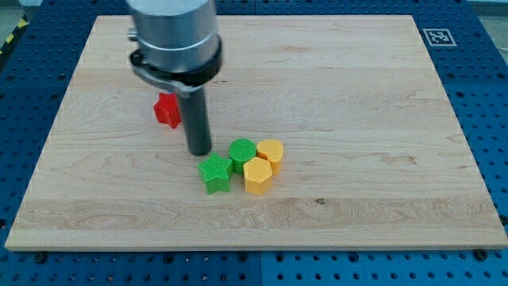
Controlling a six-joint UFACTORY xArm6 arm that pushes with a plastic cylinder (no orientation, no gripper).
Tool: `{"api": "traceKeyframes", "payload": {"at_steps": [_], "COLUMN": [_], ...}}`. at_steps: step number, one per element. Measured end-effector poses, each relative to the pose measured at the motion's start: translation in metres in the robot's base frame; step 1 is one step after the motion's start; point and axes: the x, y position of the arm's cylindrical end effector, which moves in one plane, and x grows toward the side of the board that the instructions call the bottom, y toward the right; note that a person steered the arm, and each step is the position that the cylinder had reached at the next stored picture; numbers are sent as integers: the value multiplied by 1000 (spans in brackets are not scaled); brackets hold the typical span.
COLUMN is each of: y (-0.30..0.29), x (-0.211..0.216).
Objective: Push the green blocks towards right
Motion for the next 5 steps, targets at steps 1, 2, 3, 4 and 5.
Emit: {"api": "traceKeyframes", "payload": {"at_steps": [1,2,3,4,5], "y": [-9,-6,0,15,48], "x": [24,61,55,53,66]}}
